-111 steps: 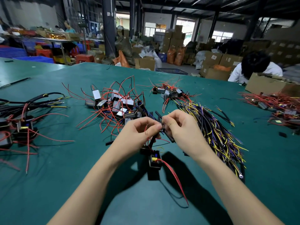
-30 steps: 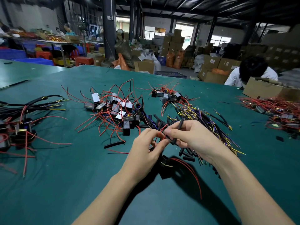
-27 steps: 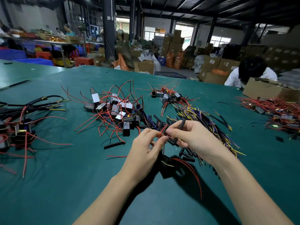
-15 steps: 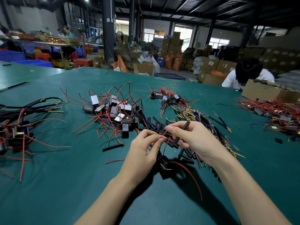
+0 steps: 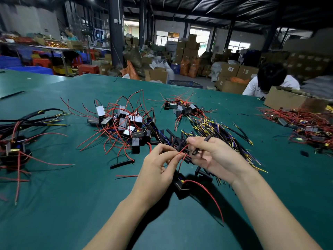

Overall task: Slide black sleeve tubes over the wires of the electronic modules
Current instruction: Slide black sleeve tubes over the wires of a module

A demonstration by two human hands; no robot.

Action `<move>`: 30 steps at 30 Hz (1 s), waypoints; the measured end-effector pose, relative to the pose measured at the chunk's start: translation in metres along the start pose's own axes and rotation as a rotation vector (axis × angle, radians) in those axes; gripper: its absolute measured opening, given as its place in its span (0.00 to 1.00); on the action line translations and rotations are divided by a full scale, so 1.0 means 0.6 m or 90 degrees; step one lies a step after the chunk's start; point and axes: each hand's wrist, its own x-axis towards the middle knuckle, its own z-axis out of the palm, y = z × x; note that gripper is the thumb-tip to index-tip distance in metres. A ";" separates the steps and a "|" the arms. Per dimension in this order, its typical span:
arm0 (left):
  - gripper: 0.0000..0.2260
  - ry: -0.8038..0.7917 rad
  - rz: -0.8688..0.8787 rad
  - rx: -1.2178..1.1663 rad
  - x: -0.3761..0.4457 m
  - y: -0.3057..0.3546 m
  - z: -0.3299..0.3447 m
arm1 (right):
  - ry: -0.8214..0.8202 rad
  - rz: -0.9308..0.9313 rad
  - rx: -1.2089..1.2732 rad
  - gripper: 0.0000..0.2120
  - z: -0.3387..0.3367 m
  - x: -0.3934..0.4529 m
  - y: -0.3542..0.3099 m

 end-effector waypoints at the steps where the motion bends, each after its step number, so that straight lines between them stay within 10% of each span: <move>1: 0.12 -0.002 -0.008 -0.005 0.000 0.001 0.000 | -0.020 0.021 0.049 0.04 0.000 0.001 0.004; 19: 0.07 0.118 0.106 0.082 -0.002 0.013 -0.005 | -0.061 0.012 0.054 0.07 -0.006 -0.003 0.002; 30: 0.05 0.092 0.058 -0.006 0.003 0.011 -0.003 | -0.028 -0.209 -0.001 0.02 -0.009 0.012 0.038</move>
